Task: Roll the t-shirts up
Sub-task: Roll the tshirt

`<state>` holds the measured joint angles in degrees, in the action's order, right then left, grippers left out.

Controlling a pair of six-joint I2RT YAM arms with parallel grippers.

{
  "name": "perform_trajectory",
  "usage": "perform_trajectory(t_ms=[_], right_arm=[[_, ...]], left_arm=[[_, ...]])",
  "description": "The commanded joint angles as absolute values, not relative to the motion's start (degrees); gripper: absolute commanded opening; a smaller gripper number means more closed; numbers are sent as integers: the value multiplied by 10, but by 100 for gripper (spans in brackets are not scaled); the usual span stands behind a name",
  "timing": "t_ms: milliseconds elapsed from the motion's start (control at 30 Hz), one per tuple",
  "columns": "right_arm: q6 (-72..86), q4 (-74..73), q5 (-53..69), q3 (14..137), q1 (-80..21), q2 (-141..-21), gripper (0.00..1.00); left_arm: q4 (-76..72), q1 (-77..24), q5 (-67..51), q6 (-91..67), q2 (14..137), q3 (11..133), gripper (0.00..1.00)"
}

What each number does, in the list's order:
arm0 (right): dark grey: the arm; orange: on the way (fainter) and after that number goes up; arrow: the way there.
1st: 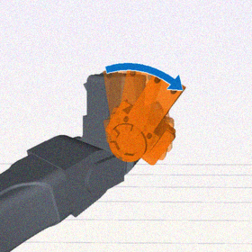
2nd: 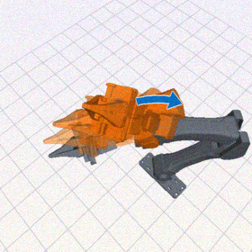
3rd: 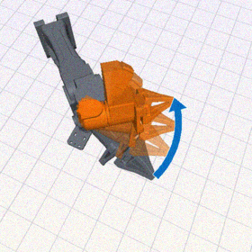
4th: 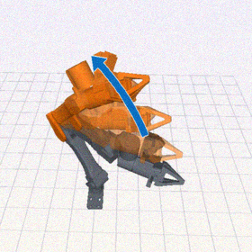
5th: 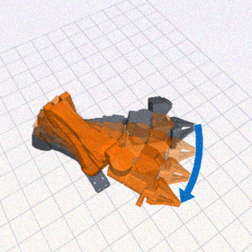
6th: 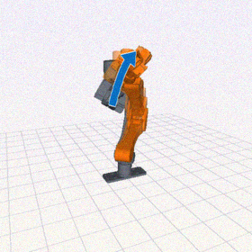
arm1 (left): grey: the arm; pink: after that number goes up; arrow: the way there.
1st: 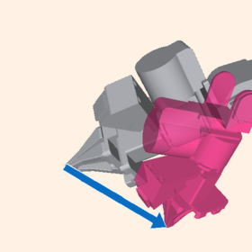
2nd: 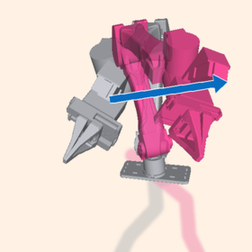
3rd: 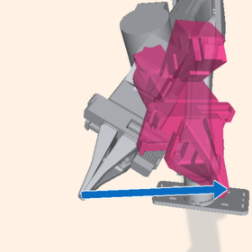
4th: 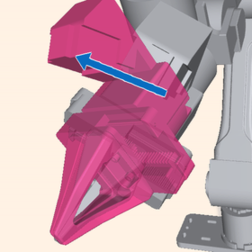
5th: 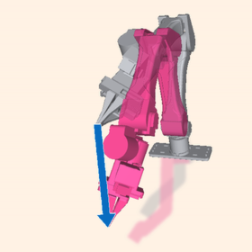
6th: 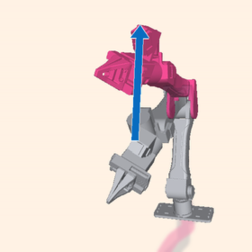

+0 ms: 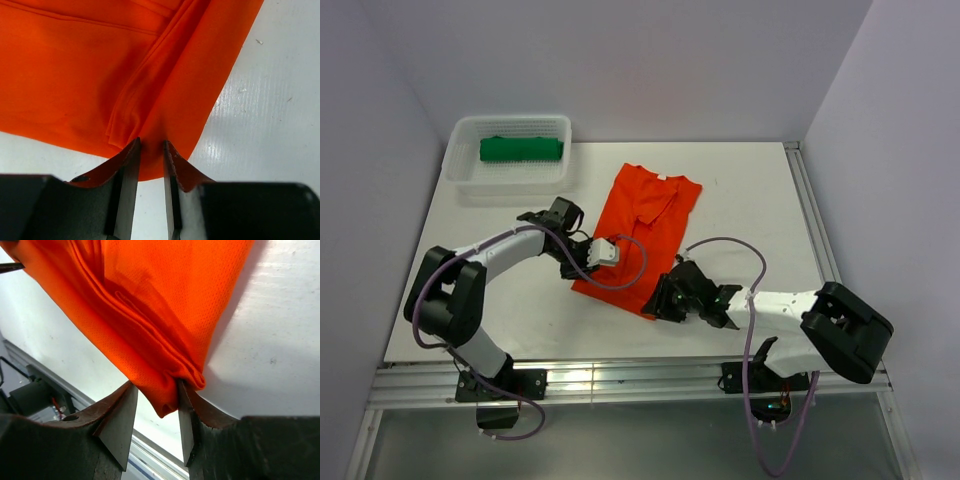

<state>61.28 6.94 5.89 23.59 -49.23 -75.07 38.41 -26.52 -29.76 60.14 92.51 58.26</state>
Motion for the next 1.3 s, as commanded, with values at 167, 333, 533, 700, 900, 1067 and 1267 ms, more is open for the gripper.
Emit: perform_trajectory(t_ms=[167,333,533,700,900,1067,1267], right_arm=[[580,6,9,282,-488,-744,46],[571,-42,-46,284,-489,-709,51],[558,-84,-76,265,-468,-646,56],[538,-76,-62,247,-461,-575,38],[524,60,51,233,-473,-579,0],[567,323,134,187,-483,-690,0],[607,528,167,211,-497,-839,0]], left_arm=[[353,-268,-312,578,967,608,29],[344,-268,-305,576,990,608,28],[337,-267,-300,576,991,602,29],[337,-268,-297,575,991,603,28],[340,-268,-295,574,991,609,28],[342,-268,-301,569,984,612,28],[345,-268,-294,570,980,613,28]])
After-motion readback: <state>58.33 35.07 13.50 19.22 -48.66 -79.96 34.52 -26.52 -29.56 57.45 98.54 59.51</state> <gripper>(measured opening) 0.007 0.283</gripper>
